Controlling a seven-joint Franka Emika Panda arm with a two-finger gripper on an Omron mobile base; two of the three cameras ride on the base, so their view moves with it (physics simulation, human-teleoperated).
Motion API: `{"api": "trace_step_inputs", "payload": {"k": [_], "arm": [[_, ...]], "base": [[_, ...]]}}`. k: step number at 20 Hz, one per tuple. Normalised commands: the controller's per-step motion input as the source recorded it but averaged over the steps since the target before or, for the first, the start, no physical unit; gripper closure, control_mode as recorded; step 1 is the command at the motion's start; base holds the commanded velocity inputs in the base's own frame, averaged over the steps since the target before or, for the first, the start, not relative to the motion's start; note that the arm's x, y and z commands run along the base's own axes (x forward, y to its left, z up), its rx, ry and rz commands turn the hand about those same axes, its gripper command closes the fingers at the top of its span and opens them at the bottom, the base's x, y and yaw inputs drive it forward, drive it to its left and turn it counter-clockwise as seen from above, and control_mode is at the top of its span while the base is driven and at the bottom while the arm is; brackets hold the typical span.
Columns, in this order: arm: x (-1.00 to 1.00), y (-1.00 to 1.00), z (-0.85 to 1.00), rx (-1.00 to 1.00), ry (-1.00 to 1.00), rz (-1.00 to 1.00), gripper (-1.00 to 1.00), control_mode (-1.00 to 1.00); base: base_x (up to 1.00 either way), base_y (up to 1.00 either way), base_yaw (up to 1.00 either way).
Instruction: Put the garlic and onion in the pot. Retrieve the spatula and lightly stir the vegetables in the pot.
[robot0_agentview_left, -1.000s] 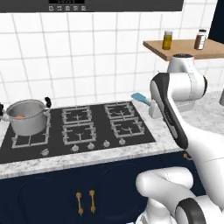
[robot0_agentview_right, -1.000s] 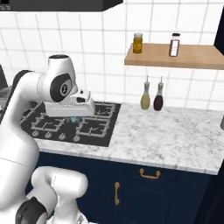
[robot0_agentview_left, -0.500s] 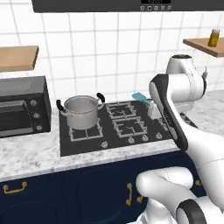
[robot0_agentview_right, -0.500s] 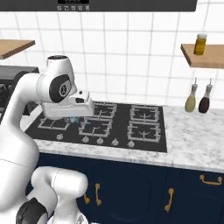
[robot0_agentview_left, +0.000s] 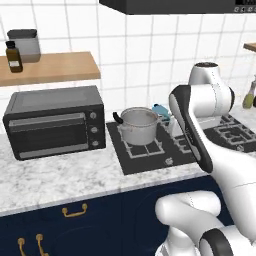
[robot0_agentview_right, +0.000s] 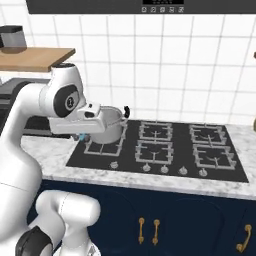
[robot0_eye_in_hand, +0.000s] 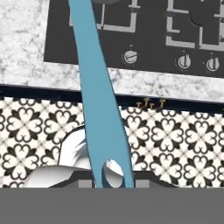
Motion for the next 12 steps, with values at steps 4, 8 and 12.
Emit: {"api": "trace_step_inputs", "payload": {"k": [4, 8, 12], "arm": [[0.00, 0.00, 0.00, 0.00, 0.00, 0.00, 1.00, 1.00], [0.00, 0.00, 0.00, 0.00, 0.00, 0.00, 1.00, 1.00], [0.00, 0.00, 0.00, 0.00, 0.00, 0.00, 1.00, 1.00]], "base": [[0.55, 0.06, 0.09], [0.72, 0.05, 0.10], [0.96, 0.05, 0.04]]}}
